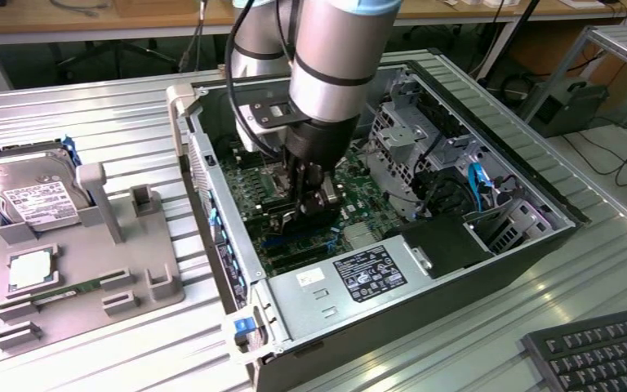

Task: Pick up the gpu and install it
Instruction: 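Insert the gpu into the slot, then press down on the gpu until it lock into place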

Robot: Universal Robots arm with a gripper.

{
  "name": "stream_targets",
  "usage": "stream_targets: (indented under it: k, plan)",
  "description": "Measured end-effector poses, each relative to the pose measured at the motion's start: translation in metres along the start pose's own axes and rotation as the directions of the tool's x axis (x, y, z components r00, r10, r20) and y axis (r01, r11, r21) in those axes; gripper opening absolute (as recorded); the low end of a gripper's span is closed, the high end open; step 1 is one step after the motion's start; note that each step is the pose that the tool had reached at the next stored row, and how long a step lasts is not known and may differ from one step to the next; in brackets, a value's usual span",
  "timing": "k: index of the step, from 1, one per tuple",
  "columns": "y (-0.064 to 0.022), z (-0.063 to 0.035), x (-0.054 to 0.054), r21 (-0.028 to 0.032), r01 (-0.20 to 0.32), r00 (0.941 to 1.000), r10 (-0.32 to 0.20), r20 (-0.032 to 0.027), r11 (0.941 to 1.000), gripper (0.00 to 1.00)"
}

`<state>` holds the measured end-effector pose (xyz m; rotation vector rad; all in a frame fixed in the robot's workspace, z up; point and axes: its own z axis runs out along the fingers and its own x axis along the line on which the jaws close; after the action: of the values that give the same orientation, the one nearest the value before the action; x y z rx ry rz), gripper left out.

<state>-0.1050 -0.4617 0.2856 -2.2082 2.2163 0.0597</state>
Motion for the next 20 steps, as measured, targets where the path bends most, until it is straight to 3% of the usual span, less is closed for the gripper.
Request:
stream_targets:
  k: [1,4,20]
  plan:
    - [0.0001,-0.0018,-0.0001,0.0001,0.0,1.0,0.0,0.0001,1.0,0.32]
    - [0.0002,-0.0028,-0.0001,0.0002,0.0,1.0,0.0,0.0004,1.0,0.13]
    - [0.0004,-0.003,-0.0001,0.0008,0.0,1.0,0.0,0.0001,1.0,0.11]
